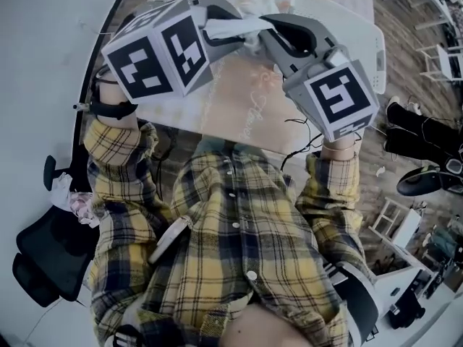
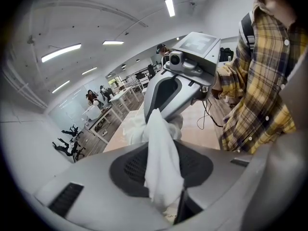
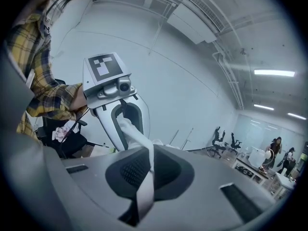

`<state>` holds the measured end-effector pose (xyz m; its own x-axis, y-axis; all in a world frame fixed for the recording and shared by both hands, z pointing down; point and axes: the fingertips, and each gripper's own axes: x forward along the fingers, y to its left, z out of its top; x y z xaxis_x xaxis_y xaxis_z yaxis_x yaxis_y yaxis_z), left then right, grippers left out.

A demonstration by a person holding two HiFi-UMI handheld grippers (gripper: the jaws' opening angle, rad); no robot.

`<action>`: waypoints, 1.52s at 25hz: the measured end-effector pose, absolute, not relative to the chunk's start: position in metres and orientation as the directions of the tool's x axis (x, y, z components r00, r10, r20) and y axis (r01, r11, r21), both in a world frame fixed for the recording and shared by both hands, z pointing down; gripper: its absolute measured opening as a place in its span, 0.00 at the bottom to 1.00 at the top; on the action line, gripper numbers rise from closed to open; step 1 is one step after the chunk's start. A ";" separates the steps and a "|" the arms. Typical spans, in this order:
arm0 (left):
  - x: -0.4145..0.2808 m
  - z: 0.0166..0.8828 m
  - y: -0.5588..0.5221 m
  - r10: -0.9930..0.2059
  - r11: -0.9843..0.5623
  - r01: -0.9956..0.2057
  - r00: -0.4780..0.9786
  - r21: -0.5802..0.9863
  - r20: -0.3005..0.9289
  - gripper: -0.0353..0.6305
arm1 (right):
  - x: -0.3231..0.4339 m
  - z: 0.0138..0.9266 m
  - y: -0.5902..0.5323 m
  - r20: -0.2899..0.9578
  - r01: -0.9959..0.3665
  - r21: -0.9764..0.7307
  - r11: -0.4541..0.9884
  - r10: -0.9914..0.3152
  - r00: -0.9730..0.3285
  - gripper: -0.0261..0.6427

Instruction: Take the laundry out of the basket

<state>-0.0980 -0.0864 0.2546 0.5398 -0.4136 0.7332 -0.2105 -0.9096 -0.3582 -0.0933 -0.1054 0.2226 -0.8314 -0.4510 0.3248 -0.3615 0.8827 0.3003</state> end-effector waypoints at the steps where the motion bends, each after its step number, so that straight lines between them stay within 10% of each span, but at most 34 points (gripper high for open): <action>1: -0.106 0.256 -0.087 -0.411 -0.911 -0.205 0.536 -0.359 0.737 0.27 | -0.101 0.224 -0.106 0.324 -0.366 0.295 0.883 -0.453 -0.830 0.08; 16: -0.193 0.269 -0.087 -0.395 -0.917 -0.172 0.510 -0.359 0.764 0.27 | -0.186 0.240 -0.106 0.302 -0.409 0.235 0.882 -0.466 -0.832 0.08; 38: -0.145 0.469 -0.059 -0.087 -0.986 -0.168 0.560 0.010 0.824 0.29 | -0.133 0.454 -0.085 0.576 -0.521 -0.028 0.853 -0.412 -0.706 0.08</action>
